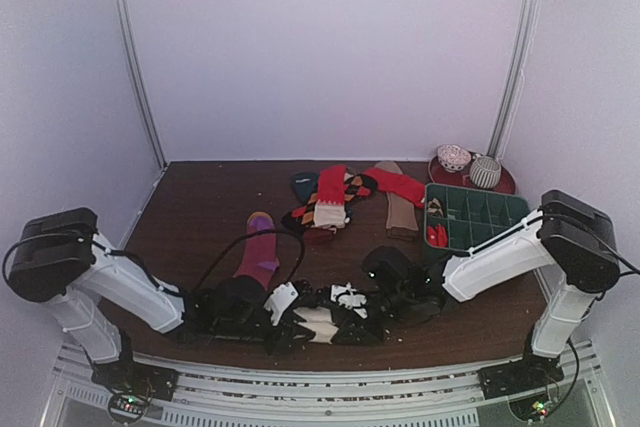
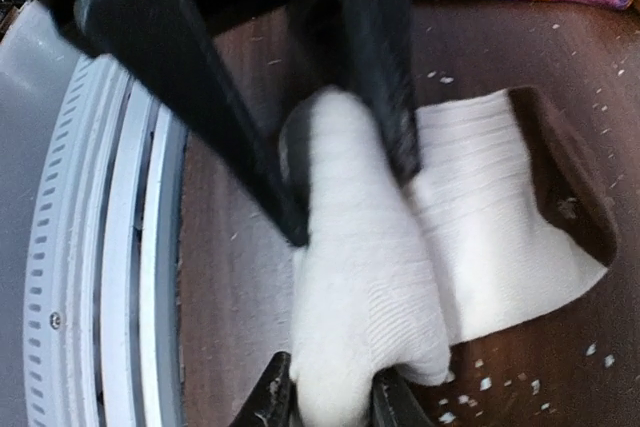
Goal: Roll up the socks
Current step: Roll a pair of socks at the center of the board.
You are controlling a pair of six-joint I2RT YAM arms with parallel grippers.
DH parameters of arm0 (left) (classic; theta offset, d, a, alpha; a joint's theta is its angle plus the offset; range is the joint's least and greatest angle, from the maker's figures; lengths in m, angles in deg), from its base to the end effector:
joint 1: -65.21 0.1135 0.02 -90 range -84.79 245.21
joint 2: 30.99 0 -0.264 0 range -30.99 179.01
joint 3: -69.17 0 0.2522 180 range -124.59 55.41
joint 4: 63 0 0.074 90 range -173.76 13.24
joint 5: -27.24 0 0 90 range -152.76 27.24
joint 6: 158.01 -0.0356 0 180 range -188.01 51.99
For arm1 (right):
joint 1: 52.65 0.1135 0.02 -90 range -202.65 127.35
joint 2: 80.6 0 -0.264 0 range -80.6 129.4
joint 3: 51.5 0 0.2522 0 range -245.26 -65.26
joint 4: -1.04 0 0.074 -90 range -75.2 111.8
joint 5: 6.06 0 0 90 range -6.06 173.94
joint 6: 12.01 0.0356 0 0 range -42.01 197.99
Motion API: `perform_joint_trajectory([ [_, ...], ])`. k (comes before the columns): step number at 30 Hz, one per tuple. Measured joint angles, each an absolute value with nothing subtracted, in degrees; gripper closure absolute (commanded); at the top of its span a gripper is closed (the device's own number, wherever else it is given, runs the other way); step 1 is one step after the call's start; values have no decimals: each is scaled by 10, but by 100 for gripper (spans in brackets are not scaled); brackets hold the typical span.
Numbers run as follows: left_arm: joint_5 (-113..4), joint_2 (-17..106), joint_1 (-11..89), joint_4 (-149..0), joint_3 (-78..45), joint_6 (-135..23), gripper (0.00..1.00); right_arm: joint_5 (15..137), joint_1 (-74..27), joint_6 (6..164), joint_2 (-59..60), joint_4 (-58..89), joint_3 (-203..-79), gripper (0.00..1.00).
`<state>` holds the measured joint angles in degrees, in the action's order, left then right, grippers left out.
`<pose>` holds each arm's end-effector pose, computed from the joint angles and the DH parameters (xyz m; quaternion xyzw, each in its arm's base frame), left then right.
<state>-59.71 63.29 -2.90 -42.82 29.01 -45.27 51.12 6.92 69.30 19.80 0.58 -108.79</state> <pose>0.1020 -0.2590 0.1113 0.3518 0.8093 -0.3511 0.3130 0.1496 0.2928 0.1304 -0.5868 0.6636 0.3991 0.2367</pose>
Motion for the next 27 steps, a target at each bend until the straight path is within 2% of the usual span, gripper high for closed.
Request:
perform_joint_trajectory([
  [4,-641,542,-21,-523,291,-487,58,507,87,710,184,45,-1072,76],
  [8,-660,474,19,-549,290,-515,68,502,89,719,183,51,-1070,75],
  [14,-642,513,34,-538,291,-528,73,509,89,735,184,49,-1072,74],
  [20,-603,577,34,-495,317,-510,70,525,89,745,195,42,-1085,75],
  [27,-598,588,34,-479,317,-503,55,610,90,746,169,67,-1085,69],
])
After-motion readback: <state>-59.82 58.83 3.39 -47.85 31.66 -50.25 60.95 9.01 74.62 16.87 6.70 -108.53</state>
